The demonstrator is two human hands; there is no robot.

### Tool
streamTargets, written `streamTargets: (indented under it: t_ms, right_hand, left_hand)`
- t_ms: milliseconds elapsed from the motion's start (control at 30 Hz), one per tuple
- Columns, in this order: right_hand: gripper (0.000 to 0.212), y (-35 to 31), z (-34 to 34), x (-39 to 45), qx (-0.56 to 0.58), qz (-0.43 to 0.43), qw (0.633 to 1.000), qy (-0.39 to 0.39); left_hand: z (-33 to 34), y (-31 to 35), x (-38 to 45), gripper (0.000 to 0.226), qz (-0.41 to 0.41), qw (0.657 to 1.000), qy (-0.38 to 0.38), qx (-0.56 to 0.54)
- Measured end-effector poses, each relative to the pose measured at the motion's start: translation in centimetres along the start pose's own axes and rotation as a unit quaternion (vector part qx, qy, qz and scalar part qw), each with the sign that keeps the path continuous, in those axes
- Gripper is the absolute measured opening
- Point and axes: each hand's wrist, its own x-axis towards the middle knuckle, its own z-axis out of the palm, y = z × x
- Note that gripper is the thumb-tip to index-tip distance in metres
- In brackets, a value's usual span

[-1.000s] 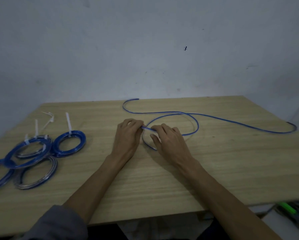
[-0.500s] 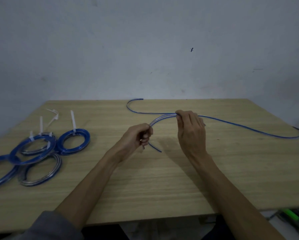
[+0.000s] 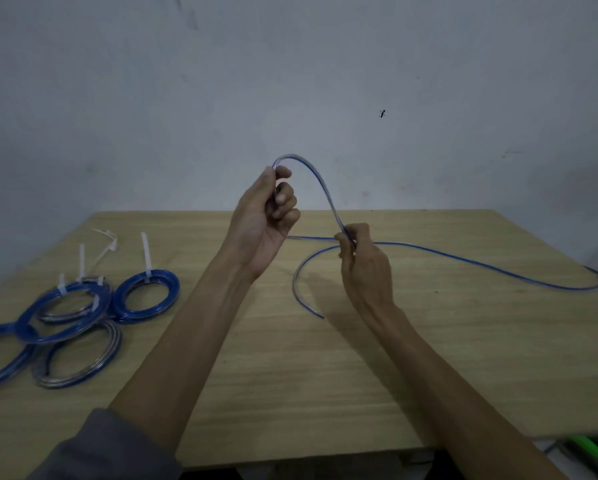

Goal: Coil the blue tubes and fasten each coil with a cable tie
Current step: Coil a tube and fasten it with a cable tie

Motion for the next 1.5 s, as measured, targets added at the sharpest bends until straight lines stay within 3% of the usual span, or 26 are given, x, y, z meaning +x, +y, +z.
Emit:
streamTargets:
  t_ms: [133,200,267,400,467,533,600,700,767,833,933,1000,1100,1300,1400,1500]
  right_hand:
    - [0.012,-2.0,0.2,1.6,0.092,-0.009,0.996,-0.007]
    - [0.016,-3.0,0.1,1.8,0.117,-0.002,0.991,-0.065]
    - [0.018,-3.8,-0.1,1.9,0.130,0.004,0.984,-0.119]
    - [0.023,-4.8,-0.9,2.8,0.131,-0.001,0.970,-0.204]
    - [0.029,-5.0,-1.1,3.1,0.115,0.000,0.960,-0.254]
    - [0.027,-5.3,-1.0,3.0,0.089,-0.010,0.954,-0.287]
    - [0.011,-5.5,-1.1,2.9,0.032,-0.038,0.950,-0.309]
    - [0.022,-4.9,-1.5,2.3,-0.100,-0.120,0.936,-0.314]
    - [0.017,-3.9,-1.5,1.3,-0.156,-0.205,0.929,-0.265]
    - [0.013,-2.9,-1.3,0.8,-0.181,-0.238,0.929,-0.220]
    - [0.012,-2.4,-1.2,2.5,-0.184,-0.238,0.930,-0.209]
    - [0.016,-3.0,-1.7,4.3,-0.191,-0.205,0.922,-0.267]
    - [0.026,-3.8,-2.5,6.3,-0.199,-0.178,0.902,-0.338]
    - [0.039,-4.4,-1.9,8.0,-0.245,-0.203,0.879,-0.354]
    - [0.028,-3.6,-1.8,8.1,-0.257,-0.248,0.877,-0.322]
    - [0.017,-2.7,-1.0,8.1,-0.308,-0.327,0.868,-0.211]
  left_hand:
    - [1.3,-0.5,0.6,0.028,0.067,0.991,0.008,0.115]
    - [1.1,-1.2,0.4,0.027,0.123,0.957,0.006,0.264]
    - [0.2,-2.1,0.0,0.026,0.179,0.881,0.005,0.438]
    - [-2.3,-3.6,-0.2,0.024,0.231,0.708,0.003,0.668]
    - [-3.0,-3.9,-0.1,0.027,0.273,0.603,0.005,0.749]
    - [-3.3,-4.0,-0.2,0.024,0.280,0.550,0.008,0.787]
    - [-3.8,-4.1,-0.2,0.021,0.240,0.535,0.005,0.810]
    - [-5.3,-3.9,-0.1,0.026,0.167,0.521,0.043,0.836]
    - [-6.5,-3.3,0.1,0.028,0.129,0.527,0.087,0.836]
    - [-7.4,-3.0,0.1,0.030,0.099,0.543,0.092,0.829]
    - [-7.9,-3.6,-0.5,0.036,0.109,0.523,0.011,0.845]
    - [-7.8,-4.2,-1.1,0.039,0.139,0.521,-0.026,0.842]
    - [-7.5,-4.5,-1.9,0.043,0.160,0.521,-0.049,0.837]
    - [-6.7,-4.8,-1.9,0.053,0.115,0.493,-0.062,0.860]
    - [-6.9,-3.5,-1.3,0.052,0.056,0.529,-0.031,0.846]
    - [-7.0,-2.1,-0.8,0.061,-0.023,0.610,-0.025,0.792]
